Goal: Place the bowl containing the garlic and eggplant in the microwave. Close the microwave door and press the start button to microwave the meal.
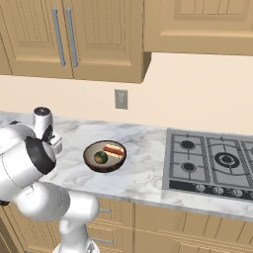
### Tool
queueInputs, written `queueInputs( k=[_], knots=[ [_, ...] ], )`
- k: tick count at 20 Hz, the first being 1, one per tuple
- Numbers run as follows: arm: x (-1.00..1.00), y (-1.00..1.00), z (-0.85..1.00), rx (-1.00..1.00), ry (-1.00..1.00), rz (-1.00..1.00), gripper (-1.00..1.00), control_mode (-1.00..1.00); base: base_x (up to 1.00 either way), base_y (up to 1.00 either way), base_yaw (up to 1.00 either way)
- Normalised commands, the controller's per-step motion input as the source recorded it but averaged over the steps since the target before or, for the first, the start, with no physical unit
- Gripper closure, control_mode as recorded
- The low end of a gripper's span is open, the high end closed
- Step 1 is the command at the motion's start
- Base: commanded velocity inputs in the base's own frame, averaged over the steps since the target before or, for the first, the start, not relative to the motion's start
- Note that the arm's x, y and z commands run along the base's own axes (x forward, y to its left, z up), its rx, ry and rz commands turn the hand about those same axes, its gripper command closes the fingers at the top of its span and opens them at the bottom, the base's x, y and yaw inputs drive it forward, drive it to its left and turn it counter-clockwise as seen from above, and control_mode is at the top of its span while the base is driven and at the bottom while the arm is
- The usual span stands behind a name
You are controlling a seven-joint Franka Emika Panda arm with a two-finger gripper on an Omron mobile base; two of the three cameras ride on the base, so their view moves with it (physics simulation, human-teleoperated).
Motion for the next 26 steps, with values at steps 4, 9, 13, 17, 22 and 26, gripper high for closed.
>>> queueInputs(
  k=[4, 9, 13, 17, 22, 26],
  knots=[
    [-0.13, -0.65, 0.65, 0.13, -0.06, -0.02, 1.00, -1.00, 0.00, 0.00, 0.00],
    [-0.35, -0.73, 0.70, 0.07, -0.01, -0.07, 1.00, -1.00, 0.00, 0.00, 0.00],
    [-0.53, -0.72, 0.70, 0.00, 0.00, -0.06, 1.00, -1.00, 0.00, 0.00, 0.00],
    [-0.65, -0.85, 0.36, 0.00, 0.00, -0.12, 1.00, -1.00, 0.00, 0.00, 0.00],
    [-0.55, -0.90, 0.34, 0.00, 0.00, -0.17, 1.00, -1.00, 0.00, 0.00, 0.00],
    [-0.51, -0.73, 0.54, 0.00, 0.00, -0.14, 1.00, -1.00, 0.00, 0.00, 0.00]
  ],
)
